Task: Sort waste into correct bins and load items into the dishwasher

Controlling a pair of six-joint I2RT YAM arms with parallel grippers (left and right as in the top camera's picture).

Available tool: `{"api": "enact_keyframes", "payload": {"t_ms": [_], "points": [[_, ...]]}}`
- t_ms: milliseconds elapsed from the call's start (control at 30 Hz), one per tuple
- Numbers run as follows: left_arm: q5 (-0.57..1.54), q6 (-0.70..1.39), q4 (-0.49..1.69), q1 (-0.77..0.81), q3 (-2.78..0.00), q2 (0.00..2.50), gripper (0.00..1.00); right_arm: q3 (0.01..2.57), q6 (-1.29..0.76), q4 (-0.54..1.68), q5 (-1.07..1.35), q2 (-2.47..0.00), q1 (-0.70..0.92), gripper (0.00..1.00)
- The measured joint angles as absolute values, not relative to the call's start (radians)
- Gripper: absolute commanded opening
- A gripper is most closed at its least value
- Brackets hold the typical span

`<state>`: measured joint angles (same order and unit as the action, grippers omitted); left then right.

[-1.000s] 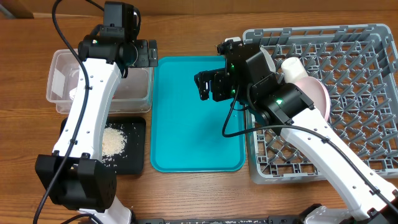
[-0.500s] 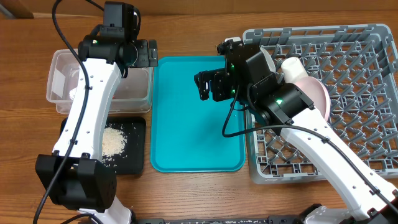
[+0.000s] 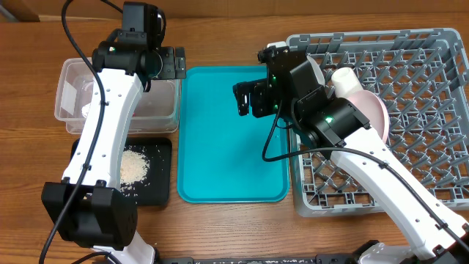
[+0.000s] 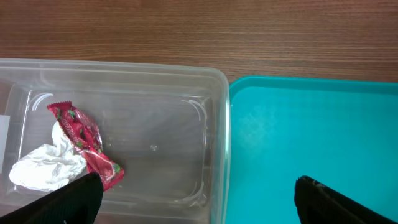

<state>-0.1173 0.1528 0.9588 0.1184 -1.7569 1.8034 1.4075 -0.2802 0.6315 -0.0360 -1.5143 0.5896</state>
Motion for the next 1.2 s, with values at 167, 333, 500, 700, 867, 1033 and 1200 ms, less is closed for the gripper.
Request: {"api": "enact_keyframes", "payload": {"t_ms": [167, 333, 500, 700, 867, 1033, 1200], "points": [[-0.117, 0.153, 0.959, 0.118, -1.757, 1.803, 1.0, 1.407, -0.272, 0.542, -0.106, -1.509, 0.589, 1.0], [-0.117, 0.153, 0.959, 0.118, -1.757, 1.803, 1.0, 1.407, -0.267, 0.492, -0.162, -1.436, 0.57, 1.0], [-0.117, 0.153, 0.959, 0.118, -1.757, 1.803, 1.0, 1.407, -0.265, 0.491, -0.184, -1.271, 0.5, 1.0], [-0.117, 0.153, 0.958, 0.118, -1.757, 1.803, 1.0, 1.351, -0.264, 0.498, -0.196, -1.038, 0.377, 1.0], [-0.117, 0.153, 0.958, 0.118, -1.757, 1.803, 1.0, 1.169, -0.265, 0.497, -0.199, -0.808, 0.285, 1.0], [-0.117, 0.153, 0.96, 0.118, -1.757, 1.803, 1.0, 0.944, -0.265, 0.47, -0.2, -0.571, 0.224, 1.0], [-0.117, 0.153, 0.959, 0.118, -1.757, 1.803, 1.0, 0.716, -0.265, 0.402, -0.19, -0.352, 0.175, 1.0]]}}
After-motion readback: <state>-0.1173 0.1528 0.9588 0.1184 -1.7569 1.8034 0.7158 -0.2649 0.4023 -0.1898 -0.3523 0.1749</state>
